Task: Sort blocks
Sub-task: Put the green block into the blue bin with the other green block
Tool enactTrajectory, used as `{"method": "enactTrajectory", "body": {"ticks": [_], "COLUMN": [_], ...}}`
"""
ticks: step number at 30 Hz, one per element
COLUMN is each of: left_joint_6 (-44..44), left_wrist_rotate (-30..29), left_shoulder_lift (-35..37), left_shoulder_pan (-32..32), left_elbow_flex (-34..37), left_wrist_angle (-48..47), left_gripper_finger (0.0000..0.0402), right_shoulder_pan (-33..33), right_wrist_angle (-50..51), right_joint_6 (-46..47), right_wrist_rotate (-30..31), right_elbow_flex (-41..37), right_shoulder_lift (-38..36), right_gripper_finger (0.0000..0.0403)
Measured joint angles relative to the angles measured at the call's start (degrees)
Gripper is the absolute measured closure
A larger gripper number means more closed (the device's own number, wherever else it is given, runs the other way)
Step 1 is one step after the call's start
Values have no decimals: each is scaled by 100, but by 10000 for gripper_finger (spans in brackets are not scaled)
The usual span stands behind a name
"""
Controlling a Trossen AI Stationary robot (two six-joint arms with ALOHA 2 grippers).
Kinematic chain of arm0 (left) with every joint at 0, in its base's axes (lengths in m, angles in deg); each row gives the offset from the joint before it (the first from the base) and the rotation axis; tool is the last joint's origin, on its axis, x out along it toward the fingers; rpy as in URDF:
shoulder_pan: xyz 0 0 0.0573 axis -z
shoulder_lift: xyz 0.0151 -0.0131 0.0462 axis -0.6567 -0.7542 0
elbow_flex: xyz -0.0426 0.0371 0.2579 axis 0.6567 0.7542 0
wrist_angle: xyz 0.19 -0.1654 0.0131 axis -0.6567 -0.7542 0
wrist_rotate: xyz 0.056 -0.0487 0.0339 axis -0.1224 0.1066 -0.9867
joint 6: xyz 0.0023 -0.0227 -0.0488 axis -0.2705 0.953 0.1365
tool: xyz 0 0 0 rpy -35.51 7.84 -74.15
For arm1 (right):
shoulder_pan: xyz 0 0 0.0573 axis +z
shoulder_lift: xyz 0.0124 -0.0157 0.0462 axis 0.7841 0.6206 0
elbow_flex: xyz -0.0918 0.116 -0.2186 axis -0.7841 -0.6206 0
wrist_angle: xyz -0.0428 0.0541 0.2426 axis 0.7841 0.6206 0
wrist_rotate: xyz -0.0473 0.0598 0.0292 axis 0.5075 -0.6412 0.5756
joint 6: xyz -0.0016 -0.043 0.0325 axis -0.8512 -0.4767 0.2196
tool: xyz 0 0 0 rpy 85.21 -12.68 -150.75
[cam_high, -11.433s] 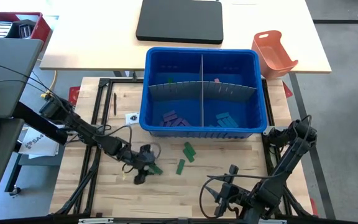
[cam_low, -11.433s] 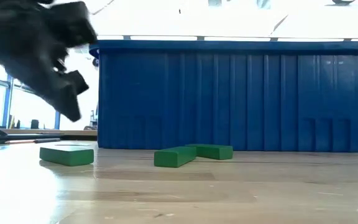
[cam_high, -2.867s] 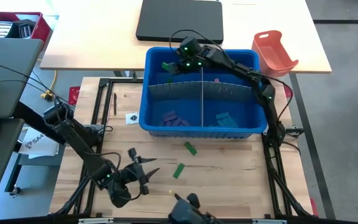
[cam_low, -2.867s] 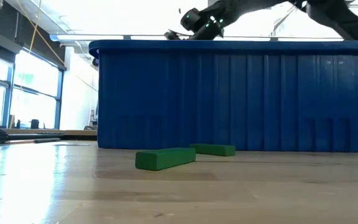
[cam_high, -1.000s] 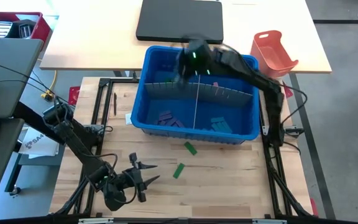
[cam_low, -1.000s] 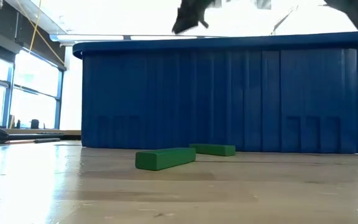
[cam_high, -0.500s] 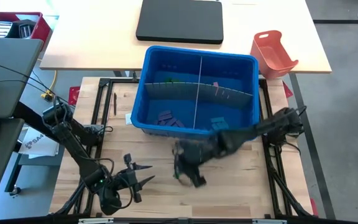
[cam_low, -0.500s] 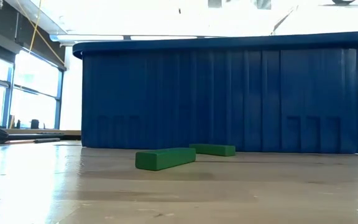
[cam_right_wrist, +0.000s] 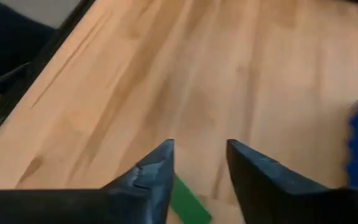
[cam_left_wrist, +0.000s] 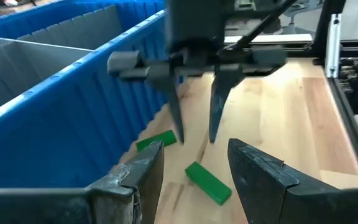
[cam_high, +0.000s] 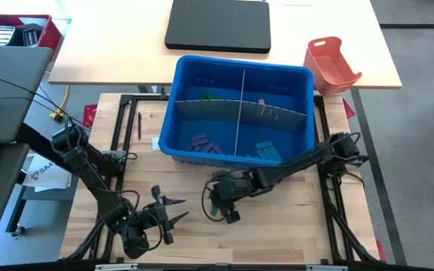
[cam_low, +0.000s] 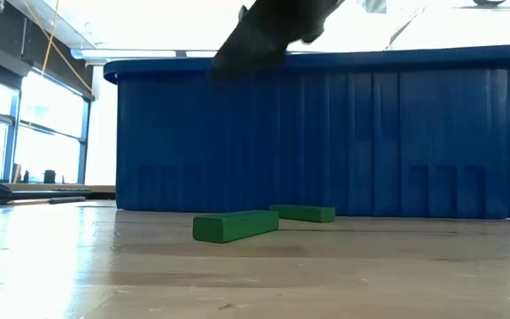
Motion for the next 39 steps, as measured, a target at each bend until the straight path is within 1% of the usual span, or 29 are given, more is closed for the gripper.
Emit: {"method": "enactTrajectory", "body": {"ticks": [5,7,9,11,16,26,29,33,36,39], "left_joint_6": [166,246,288,302,306,400,408,442,446,445], "left_wrist_rotate": [237,321,387,393,422,481,535,542,548,548], "left_shoulder_lift": [0,0,0,0,0,0,0,0,0,0], "left_shoulder_pan": [0,0,0,0,0,-2,-2,-1,-2,-1], "left_elbow_flex": [2,2,0,2,2,1,2,2,2,2], "left_wrist_angle": [23,22,17,19,26,26,26,25,19,24], "left_gripper_finger": [229,229,229,229,229,229,229,229,229,229], "right_shoulder_pan": [-243,-286,-295,-274,-343,-456,-444,-398,-374,-304], "right_wrist_angle": [-50,-48,-49,-54,37,258,239,263,275,285], "right_joint_6": [-140,-387,-714,-988,-1213,-1729,-1809,-1785,-1713,-1390], "right_wrist_rotate": [-863,-964,-882,-878,-978,-974,-959,-979,-1064,-1040], "right_elbow_flex": [0,0,0,0,0,0,4,12,35,33], "right_shoulder_lift": [365,515,660,786,1062,1093,1164,1318,1435,1454], "right_gripper_finger": [170,140,122,118,116,116,125,160,201,263]}}
